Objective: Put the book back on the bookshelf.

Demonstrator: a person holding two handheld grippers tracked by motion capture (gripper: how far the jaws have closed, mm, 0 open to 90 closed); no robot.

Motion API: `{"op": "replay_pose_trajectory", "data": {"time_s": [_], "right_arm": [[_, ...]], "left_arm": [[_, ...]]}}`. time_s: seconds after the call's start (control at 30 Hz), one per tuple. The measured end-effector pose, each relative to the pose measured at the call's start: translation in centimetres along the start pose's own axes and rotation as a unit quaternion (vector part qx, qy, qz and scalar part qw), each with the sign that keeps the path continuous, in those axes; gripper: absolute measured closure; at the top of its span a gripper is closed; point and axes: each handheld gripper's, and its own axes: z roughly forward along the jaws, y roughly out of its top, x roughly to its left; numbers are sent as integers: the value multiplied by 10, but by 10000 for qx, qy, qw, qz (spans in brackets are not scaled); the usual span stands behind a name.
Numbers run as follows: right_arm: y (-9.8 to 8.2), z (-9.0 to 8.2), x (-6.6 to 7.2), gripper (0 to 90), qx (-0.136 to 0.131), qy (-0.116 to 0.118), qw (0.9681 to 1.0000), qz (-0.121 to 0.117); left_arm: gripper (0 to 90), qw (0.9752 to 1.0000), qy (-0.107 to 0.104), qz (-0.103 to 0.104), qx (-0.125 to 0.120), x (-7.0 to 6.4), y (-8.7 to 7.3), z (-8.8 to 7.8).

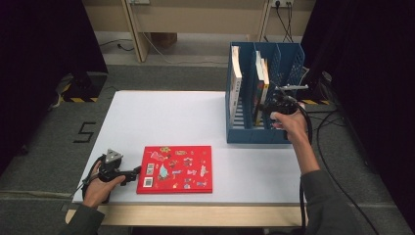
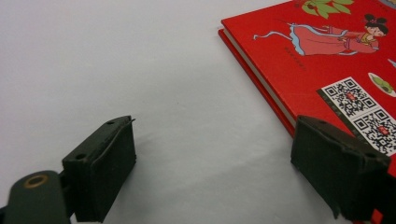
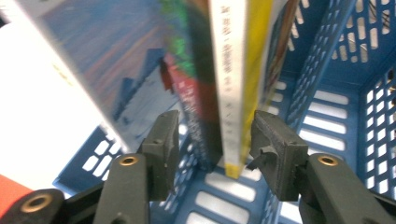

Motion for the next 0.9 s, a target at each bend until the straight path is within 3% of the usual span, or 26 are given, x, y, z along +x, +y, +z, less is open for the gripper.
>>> {"op": "replay_pose_trajectory", "data": {"time_s": [0.13, 0.33, 0.6, 0.77, 0.9], "right_arm": [[-7, -9, 9, 504, -79, 132, 9998, -93], [-19, -19, 26, 442, -268, 515, 9983, -98], [-46, -24, 47, 381, -480, 1190, 9917, 35], [-60, -20, 56, 347, -578, 1380, 9886, 154], [-69, -15, 62, 325, -567, 1427, 9880, 142]], "left_arm": [[128, 10000, 0, -1, -2, 0, 0, 0], [128, 10000, 1, 0, -3, 0, 0, 0], [128, 10000, 0, 2, 6, 0, 0, 0], [129, 10000, 1, 1, 6, 0, 0, 0], [128, 10000, 1, -11, -1, 0, 0, 0]]}}
